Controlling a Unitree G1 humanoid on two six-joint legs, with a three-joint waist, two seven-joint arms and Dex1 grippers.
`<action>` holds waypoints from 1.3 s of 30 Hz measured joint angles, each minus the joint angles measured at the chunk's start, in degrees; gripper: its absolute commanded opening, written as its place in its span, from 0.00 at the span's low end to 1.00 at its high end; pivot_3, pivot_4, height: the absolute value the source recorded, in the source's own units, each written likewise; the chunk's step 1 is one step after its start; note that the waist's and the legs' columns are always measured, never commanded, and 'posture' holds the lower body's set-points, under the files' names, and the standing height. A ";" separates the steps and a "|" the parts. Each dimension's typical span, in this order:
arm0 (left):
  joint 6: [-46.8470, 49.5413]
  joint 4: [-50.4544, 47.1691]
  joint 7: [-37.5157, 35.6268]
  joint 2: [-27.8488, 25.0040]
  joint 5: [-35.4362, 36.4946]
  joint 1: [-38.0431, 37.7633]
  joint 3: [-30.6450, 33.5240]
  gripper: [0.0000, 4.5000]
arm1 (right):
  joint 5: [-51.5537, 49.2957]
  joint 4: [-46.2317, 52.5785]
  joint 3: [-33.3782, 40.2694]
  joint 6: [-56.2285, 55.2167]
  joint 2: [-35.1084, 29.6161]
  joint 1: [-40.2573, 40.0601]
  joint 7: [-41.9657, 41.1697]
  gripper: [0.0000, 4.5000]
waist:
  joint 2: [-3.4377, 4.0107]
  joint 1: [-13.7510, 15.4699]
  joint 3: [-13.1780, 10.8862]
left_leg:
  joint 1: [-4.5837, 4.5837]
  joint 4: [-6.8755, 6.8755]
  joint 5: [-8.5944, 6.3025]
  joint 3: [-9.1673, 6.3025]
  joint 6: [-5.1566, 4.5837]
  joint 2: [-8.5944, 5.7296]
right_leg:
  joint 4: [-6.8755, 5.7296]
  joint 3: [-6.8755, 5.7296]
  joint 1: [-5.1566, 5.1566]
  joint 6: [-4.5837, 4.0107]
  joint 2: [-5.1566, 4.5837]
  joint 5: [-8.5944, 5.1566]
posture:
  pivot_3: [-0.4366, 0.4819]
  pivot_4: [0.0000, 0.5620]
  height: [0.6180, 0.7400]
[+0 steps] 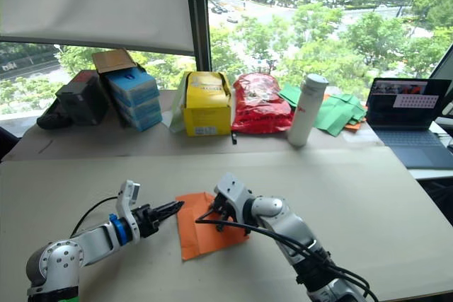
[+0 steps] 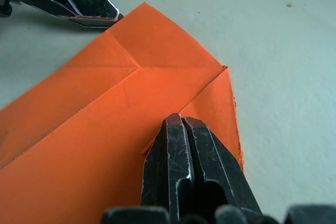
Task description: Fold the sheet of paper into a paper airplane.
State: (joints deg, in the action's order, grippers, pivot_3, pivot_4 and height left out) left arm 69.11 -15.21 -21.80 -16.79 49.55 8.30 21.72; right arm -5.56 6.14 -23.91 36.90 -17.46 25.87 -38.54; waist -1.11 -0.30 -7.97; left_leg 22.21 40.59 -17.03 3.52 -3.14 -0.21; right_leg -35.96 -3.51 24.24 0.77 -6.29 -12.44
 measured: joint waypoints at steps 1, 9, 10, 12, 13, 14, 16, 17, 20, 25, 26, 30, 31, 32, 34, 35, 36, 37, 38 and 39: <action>-0.05 0.30 0.11 -0.02 -0.02 0.20 -0.67 0.24 | 0.00 0.00 0.01 0.00 0.00 0.00 0.04 0.00 | 0.00 0.01 0.00 | 0.01 0.00 0.00 0.00 0.00 0.00 | 0.00 0.00 0.00 0.00 0.00 0.00 | 0.48 0.27 1.00; -1.90 0.47 0.32 -1.42 -0.69 3.33 -4.87 0.00 | -0.02 0.01 0.04 0.03 0.08 0.00 0.35 0.00 | 0.00 -0.03 0.00 | 0.03 -0.01 0.00 0.00 0.00 0.00 | 0.02 0.00 0.02 0.00 -0.01 0.00 | 0.48 0.27 1.00; -2.43 0.46 0.31 -1.63 -1.08 3.64 -5.21 0.00 | -0.03 0.01 0.04 0.04 0.09 0.00 0.36 0.00 | 0.00 -0.06 0.00 | 0.03 -0.02 0.00 0.00 0.00 0.01 | 0.03 0.00 0.02 0.00 -0.01 0.00 | 0.48 0.27 1.00; -6.13 0.14 -1.19 -4.97 -4.83 3.67 -9.40 0.00 | -0.06 0.03 0.10 0.07 0.19 0.00 0.42 0.00 | -0.01 -0.16 -0.01 | 0.03 -0.08 0.01 0.01 0.01 0.00 | 0.06 0.00 0.05 -0.01 0.00 0.00 | 0.48 0.27 1.00; -10.50 -0.38 -3.14 -8.98 -9.18 3.47 -13.64 0.00 | -0.07 0.05 0.12 0.14 0.28 0.00 0.54 0.00 | -0.01 -0.29 -0.01 | 0.01 -0.27 0.08 0.03 0.13 -0.04 | 0.08 0.01 0.08 -0.06 0.02 0.00 | 0.48 0.27 1.00; -14.12 -0.88 -4.80 -11.62 -12.51 3.28 -16.28 0.00 | -0.09 0.05 0.21 0.21 0.29 0.00 0.73 0.00 | -0.01 -0.35 -0.01 | -0.02 -0.40 0.12 0.04 0.19 -0.05 | 0.13 0.04 0.10 -0.09 0.00 0.01 | 0.48 0.27 1.00; -22.04 -1.70 -8.24 -15.52 -18.90 2.88 -21.39 0.00 | -0.10 0.06 0.53 0.40 0.32 0.00 1.30 0.00 | 0.00 -0.38 -0.01 | -0.08 -0.66 0.16 0.05 0.27 -0.06 | 0.21 0.08 0.14 -0.15 -0.03 -0.01 | 0.48 0.27 1.00; -24.66 -1.73 -9.36 -16.10 -20.59 2.73 -22.69 0.00 | -0.11 0.07 0.67 0.50 0.35 0.00 1.43 0.00 | 0.00 -0.37 -0.01 | -0.09 -0.72 0.17 0.05 0.28 -0.05 | 0.22 0.09 0.17 -0.17 -0.04 -0.03 | 0.48 0.27 1.00; -32.95 -1.68 -12.94 -17.32 -25.42 1.83 -26.00 0.00 | -0.14 0.09 1.23 0.69 0.58 -0.01 1.90 0.00 | 0.00 -0.35 -0.02 | 0.01 -0.84 0.20 0.04 0.34 0.01 | 0.21 0.05 0.34 -0.26 -0.04 -0.08 | 0.48 0.27 1.00; -43.14 -1.67 -17.05 -17.76 -31.22 0.87 -29.08 0.00 | -0.10 0.10 1.73 0.89 0.80 -0.12 2.69 0.00 | 0.04 -0.20 -0.04 | 0.07 -0.80 0.19 0.03 0.28 0.01 | 0.22 0.00 0.35 -0.26 -0.12 -0.08 | 0.48 0.27 1.00; -45.21 -1.52 -17.65 -17.97 -32.51 0.77 -29.57 0.00 | -0.09 0.10 1.75 0.92 0.99 -0.12 2.87 0.00 | 0.04 -0.21 -0.04 | 0.07 -0.80 0.16 0.03 0.23 0.01 | 0.21 0.00 0.35 -0.26 -0.12 -0.08 | 0.48 0.27 1.00; -52.50 0.49 -20.47 -19.64 -37.96 -0.45 -32.53 0.00 | 0.04 -0.01 1.88 1.02 2.09 -0.12 4.39 0.00 | 0.10 -0.37 -0.08 | 0.09 -0.81 0.16 0.04 0.22 0.02 | 0.20 -0.04 0.37 -0.26 -0.10 -0.08 | 0.48 0.27 1.00; -53.56 1.24 -20.79 -19.67 -38.83 -0.53 -32.99 0.00 | 0.10 -0.06 1.88 1.04 2.32 -0.12 4.74 0.00 | 0.10 -0.37 -0.08 | 0.10 -0.81 0.16 0.03 0.22 0.02 | 0.20 -0.06 0.38 -0.26 -0.09 -0.08 | 0.48 0.27 1.00; -54.73 1.94 -21.39 -19.94 -39.78 -0.60 -33.35 0.00 | 0.20 -0.14 1.87 1.10 2.59 -0.12 4.98 0.00 | 0.10 -0.37 -0.08 | 0.11 -0.80 0.16 0.03 0.21 0.02 | 0.19 -0.07 0.38 -0.26 -0.08 -0.08 | 0.48 0.27 1.00; -56.27 2.79 -22.21 -20.47 -40.79 -0.61 -33.46 0.00 | 0.29 -0.13 1.82 1.39 2.93 -0.12 5.05 0.00 | 0.11 -0.37 -0.08 | 0.11 -0.79 0.15 0.03 0.19 0.02 | 0.19 -0.09 0.38 -0.26 -0.06 -0.08 | 0.48 0.27 1.00; -56.59 2.93 -22.60 -20.69 -41.02 -0.59 -33.37 0.00 | 0.31 -0.13 1.82 1.42 2.99 -0.12 5.05 0.00 | 0.11 -0.36 -0.08 | 0.11 -0.79 0.14 0.03 0.17 0.02 | 0.19 -0.11 0.37 -0.25 -0.05 -0.08 | 0.48 0.27 1.00; -56.66 3.19 -22.89 -20.89 -41.20 -0.56 -33.23 0.00 | 0.32 -0.13 1.81 1.43 3.02 -0.12 5.04 0.00 | 0.11 -0.37 -0.08 | 0.11 -0.78 0.10 0.03 0.10 0.02 | 0.19 -0.13 0.37 -0.25 -0.04 -0.08 | 0.48 0.27 1.00; -56.76 3.71 -23.37 -21.21 -41.48 -0.41 -33.14 0.00 | 0.34 -0.13 1.79 1.44 3.03 -0.12 5.00 0.00 | 0.11 -0.37 -0.08 | 0.11 -0.77 0.01 0.03 -0.08 0.02 | 0.17 -0.18 0.37 -0.25 0.00 -0.08 | 0.48 0.27 1.00; -56.92 3.95 -23.89 -21.67 -41.85 -0.22 -33.14 0.00 | 0.35 -0.13 1.73 1.44 3.04 -0.12 4.97 0.00 | 0.11 -0.37 -0.08 | 0.11 -0.76 0.01 0.04 -0.07 0.02 | 0.17 -0.23 0.36 -0.24 0.07 -0.08 | 0.48 0.27 1.00; -57.51 3.97 -24.27 -22.12 -42.48 -0.04 -33.15 0.00 | 0.37 -0.13 1.67 1.44 3.09 -0.12 4.95 0.00 | 0.11 -0.38 -0.08 | 0.11 -0.76 0.01 0.05 -0.07 0.02 | 0.16 -0.27 0.36 -0.24 0.10 -0.09 | 0.48 0.27 1.00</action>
State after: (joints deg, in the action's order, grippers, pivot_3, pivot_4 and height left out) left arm 11.60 -11.24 -46.08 -38.91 7.07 8.26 -11.43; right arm -5.19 6.01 -22.23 38.34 -14.37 25.75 -33.59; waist -1.00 -0.69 -8.06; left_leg 22.32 39.83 -17.02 3.57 -3.21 -0.18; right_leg -35.80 -3.78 24.61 0.53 -6.19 -12.53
